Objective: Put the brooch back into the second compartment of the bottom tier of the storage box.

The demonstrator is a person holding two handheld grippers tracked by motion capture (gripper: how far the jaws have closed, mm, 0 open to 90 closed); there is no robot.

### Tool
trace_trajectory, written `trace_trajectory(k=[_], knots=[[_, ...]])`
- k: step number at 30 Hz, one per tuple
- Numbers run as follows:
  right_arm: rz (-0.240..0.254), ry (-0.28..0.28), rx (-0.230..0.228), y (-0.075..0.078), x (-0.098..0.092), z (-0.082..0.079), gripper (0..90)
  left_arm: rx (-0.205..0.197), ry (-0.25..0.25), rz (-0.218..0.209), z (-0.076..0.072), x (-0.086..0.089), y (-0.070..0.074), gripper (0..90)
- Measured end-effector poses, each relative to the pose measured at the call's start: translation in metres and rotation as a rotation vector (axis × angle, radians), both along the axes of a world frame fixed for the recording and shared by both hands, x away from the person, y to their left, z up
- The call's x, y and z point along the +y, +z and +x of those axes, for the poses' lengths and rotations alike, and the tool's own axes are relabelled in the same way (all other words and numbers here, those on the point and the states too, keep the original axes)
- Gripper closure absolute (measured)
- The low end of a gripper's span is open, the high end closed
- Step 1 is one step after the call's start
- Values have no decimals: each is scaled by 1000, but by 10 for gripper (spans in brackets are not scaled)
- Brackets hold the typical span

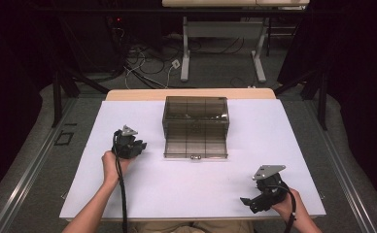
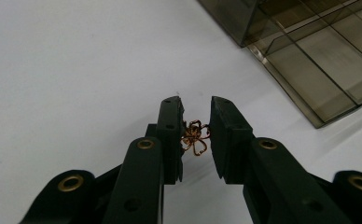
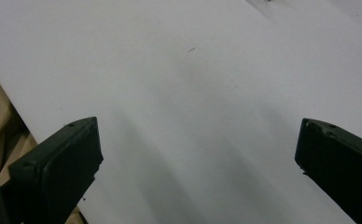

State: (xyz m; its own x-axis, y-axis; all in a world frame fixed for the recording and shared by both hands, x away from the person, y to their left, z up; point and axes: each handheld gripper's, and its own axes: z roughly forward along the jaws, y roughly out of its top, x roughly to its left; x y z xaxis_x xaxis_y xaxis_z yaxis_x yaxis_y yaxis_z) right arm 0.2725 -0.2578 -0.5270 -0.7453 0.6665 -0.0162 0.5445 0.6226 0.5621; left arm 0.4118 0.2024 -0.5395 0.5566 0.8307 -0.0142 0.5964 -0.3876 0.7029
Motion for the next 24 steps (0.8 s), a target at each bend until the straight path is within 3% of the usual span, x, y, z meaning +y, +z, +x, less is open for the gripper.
trace_trajectory(k=[12,13,24], knots=[[-2,-2,2,0,0,0,1,-3,-34,12,-2,-12,4,744],[49,-7,-30,-4,1,0,1,-6,-33,9,-3,-14,4,745],[48,-2,-22,-4,1,1,1,-23,-69,5,-7,-26,9,747]])
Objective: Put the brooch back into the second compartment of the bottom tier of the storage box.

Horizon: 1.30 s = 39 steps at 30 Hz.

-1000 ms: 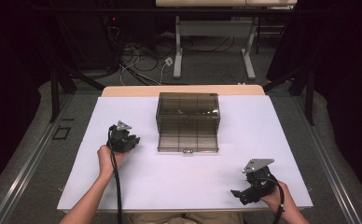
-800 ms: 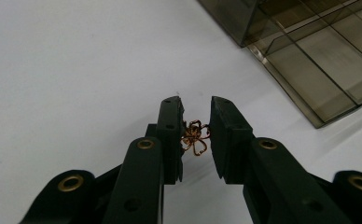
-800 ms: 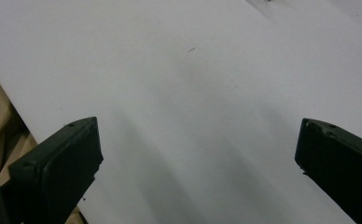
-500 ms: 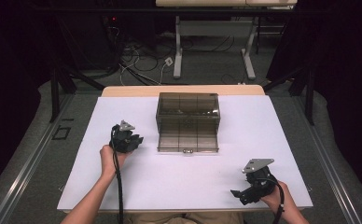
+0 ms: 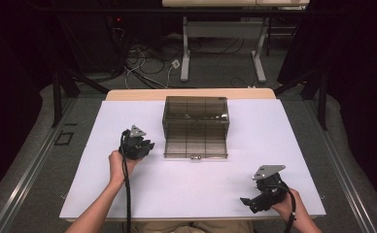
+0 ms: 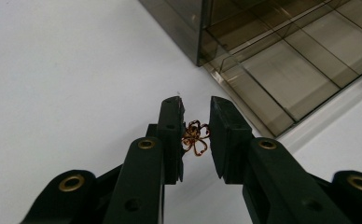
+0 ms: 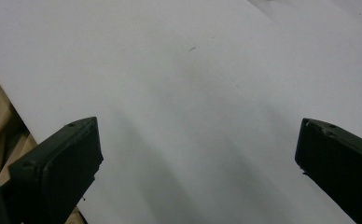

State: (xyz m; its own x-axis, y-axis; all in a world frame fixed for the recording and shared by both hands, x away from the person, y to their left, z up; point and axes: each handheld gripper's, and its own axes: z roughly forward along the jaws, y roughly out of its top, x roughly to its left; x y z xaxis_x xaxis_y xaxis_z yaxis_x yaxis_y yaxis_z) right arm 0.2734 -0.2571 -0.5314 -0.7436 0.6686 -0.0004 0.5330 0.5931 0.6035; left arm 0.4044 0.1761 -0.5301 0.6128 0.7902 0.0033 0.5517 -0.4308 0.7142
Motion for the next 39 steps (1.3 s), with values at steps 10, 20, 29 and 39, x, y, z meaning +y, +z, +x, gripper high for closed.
trace_trajectory(k=[10,20,29,39], knots=[[2,1,1,0,0,0,1,-14,-35,-2,-4,-12,4,758],[0,-3,-2,0,1,0,1,16,-53,8,-3,-17,0,771],[-52,-1,36,4,-1,0,1,29,-64,-8,-1,-20,-4,775],[4,-6,-2,-1,1,0,1,-9,-93,-33,-4,-35,8,775]])
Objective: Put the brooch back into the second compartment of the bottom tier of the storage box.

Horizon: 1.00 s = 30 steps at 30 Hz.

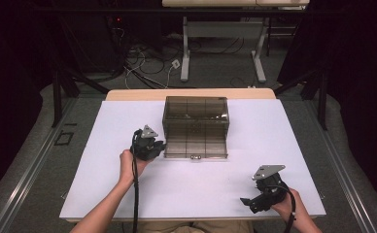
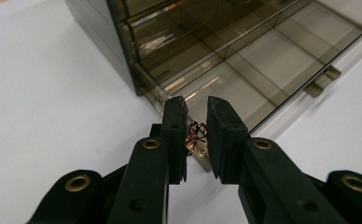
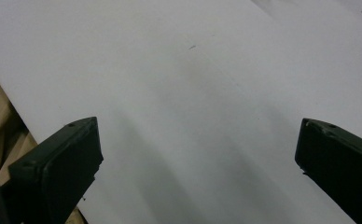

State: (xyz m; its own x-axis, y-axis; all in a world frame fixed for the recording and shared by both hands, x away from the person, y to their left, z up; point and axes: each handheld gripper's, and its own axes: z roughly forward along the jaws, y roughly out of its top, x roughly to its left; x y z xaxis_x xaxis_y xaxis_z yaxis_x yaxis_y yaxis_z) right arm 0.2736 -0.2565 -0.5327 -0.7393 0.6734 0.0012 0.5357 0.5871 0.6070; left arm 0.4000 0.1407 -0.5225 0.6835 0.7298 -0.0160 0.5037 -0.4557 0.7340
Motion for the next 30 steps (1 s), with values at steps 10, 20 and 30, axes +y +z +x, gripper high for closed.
trace_trajectory(k=[10,20,30], knots=[[-7,6,1,1,0,-1,1,-19,-30,-9,1,-16,4,775],[-2,5,-4,0,0,0,1,-17,-60,-17,5,-34,5,775],[-1,9,13,1,1,-1,1,-12,-86,-20,7,-51,4,775]])
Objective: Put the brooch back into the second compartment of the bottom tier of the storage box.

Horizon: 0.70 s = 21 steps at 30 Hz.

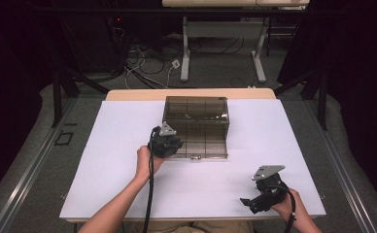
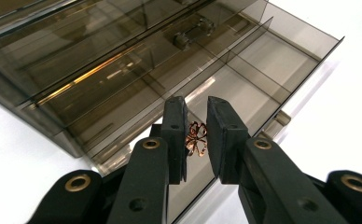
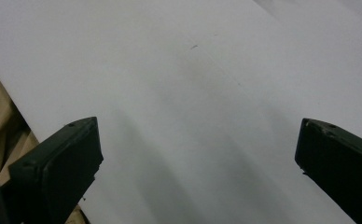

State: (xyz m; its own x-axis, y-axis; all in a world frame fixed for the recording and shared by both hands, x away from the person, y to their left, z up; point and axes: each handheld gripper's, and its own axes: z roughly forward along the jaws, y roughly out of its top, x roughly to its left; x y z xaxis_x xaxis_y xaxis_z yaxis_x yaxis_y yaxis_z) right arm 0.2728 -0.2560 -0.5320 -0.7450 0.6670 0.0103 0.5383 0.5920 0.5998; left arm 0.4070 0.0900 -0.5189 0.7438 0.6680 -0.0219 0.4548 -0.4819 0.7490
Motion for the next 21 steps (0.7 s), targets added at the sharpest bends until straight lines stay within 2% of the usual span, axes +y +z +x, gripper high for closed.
trace_trajectory(k=[17,18,21], knots=[[-1,-1,-2,0,0,0,1,-5,-33,-2,-1,-19,-5,774],[-57,6,27,4,-2,0,0,-3,-37,-7,-1,-20,-5,774],[-57,3,28,5,-2,0,1,-4,-47,-1,-1,-23,-6,773]])
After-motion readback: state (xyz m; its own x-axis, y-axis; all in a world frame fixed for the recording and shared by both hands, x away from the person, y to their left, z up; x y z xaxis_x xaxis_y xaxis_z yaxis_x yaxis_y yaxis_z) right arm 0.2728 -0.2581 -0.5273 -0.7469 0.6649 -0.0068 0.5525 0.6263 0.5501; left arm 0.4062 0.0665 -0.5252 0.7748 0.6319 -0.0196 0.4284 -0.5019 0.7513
